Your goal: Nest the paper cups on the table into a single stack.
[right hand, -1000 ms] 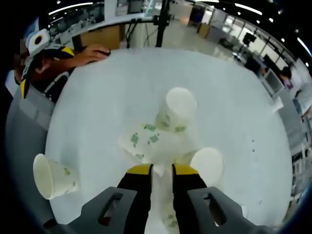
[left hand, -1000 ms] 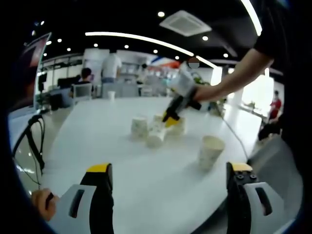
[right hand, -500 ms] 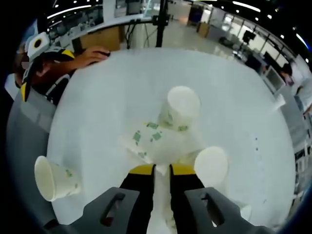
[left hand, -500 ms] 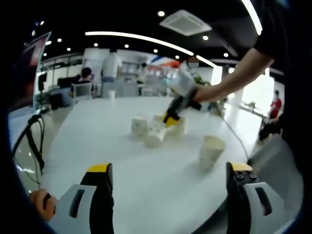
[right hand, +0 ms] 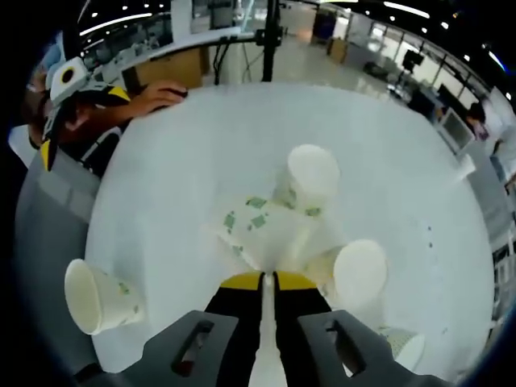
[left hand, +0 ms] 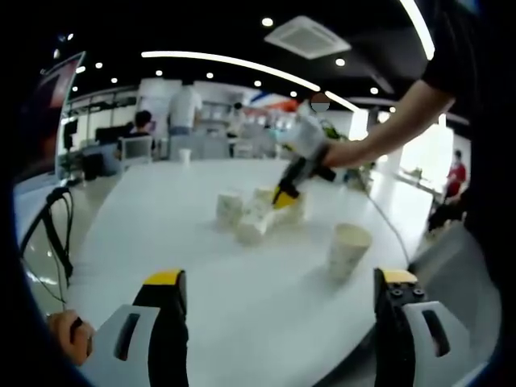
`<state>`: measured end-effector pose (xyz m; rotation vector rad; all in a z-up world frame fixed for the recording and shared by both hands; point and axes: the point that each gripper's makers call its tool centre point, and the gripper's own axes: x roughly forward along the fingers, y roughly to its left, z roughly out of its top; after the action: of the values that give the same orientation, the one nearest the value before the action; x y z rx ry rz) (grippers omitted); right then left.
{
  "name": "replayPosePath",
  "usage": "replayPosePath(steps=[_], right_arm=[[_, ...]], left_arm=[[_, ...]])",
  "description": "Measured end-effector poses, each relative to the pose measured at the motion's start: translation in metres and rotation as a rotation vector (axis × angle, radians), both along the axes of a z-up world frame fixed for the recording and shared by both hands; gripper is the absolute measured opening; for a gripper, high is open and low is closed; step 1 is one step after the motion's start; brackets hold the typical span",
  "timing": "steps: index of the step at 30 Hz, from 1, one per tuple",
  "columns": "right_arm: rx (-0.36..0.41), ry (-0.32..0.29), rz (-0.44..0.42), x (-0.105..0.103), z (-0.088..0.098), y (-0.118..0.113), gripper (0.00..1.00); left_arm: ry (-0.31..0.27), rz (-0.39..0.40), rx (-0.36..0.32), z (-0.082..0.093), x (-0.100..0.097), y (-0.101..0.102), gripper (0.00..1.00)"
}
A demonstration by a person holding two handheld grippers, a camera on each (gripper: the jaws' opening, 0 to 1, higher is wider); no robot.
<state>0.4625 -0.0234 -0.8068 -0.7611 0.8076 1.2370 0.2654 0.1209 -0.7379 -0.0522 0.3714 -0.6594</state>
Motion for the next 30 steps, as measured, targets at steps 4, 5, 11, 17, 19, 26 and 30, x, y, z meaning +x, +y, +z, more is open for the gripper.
replayPosePath(steps=[4, 5, 11, 17, 19, 26, 30], right_arm=[[0.011, 0.003, 0.007, -0.004, 0.002, 0.001, 0.0], [0.012, 0.005, 0.008, -0.005, 0.003, 0.002, 0.0], [0.026, 0.002, 0.02, -0.012, 0.007, 0.003, 0.0], [0.031, -0.018, 0.04, -0.02, 0.014, 0.003, 0.0], [0.033, -0.024, 0.048, -0.022, 0.017, 0.004, 0.0], [0.029, -0.042, 0.09, -0.032, 0.024, 0.006, 0.0], [0.027, -0.044, 0.114, -0.04, 0.028, 0.007, 0.0]], left_arm=[[-0.001, 0.0, -0.001, 0.0, -0.001, 0.0, 0.96], [-0.001, 0.0, -0.001, 0.0, -0.001, 0.0, 0.96], [-0.002, -0.002, -0.002, 0.001, -0.003, -0.001, 0.96], [-0.005, -0.004, -0.003, 0.001, -0.006, -0.002, 0.95], [-0.005, -0.006, -0.005, 0.001, -0.007, -0.002, 0.95], [-0.013, -0.012, -0.008, 0.004, -0.008, -0.005, 0.95], [-0.016, -0.016, -0.009, 0.005, -0.009, -0.005, 0.95]])
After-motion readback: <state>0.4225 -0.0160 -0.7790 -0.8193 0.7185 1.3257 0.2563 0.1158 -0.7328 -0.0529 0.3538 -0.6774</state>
